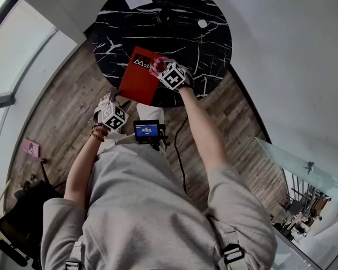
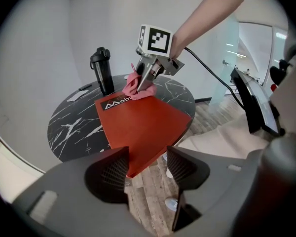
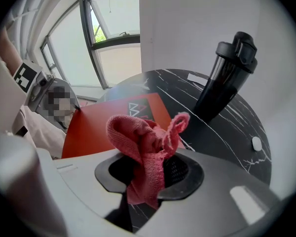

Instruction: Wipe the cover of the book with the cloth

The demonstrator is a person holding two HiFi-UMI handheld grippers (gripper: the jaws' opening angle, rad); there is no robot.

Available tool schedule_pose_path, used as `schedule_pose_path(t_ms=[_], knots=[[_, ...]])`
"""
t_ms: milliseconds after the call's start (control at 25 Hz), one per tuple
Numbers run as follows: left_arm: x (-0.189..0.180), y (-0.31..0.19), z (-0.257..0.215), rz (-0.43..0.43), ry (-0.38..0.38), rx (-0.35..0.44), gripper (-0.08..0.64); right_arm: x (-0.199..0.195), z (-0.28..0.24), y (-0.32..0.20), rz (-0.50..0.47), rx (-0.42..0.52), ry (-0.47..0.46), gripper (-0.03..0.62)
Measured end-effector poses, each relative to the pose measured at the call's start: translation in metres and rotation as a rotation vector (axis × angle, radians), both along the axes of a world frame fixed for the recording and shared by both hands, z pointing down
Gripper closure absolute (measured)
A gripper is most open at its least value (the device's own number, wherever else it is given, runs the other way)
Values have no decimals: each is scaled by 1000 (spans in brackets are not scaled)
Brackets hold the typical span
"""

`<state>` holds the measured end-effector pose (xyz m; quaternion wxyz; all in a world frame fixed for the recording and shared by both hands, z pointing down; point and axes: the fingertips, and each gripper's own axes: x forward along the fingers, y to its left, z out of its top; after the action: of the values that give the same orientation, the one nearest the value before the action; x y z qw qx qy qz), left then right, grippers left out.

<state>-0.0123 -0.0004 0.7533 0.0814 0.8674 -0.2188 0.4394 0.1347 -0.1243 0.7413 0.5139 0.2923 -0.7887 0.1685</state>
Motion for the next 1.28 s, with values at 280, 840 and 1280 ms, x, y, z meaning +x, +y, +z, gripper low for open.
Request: schedule_pose_path(t_ms=[280, 840, 1280], knots=[[-1, -1, 1, 1, -21, 7, 331, -14, 4, 24, -26, -22, -10, 457], [0, -3, 3, 8, -102, 42, 341, -37, 4, 59, -42, -57, -29, 449], [-1, -3, 5, 32, -149, 92, 353, -58, 3, 97, -50, -92, -43, 449]])
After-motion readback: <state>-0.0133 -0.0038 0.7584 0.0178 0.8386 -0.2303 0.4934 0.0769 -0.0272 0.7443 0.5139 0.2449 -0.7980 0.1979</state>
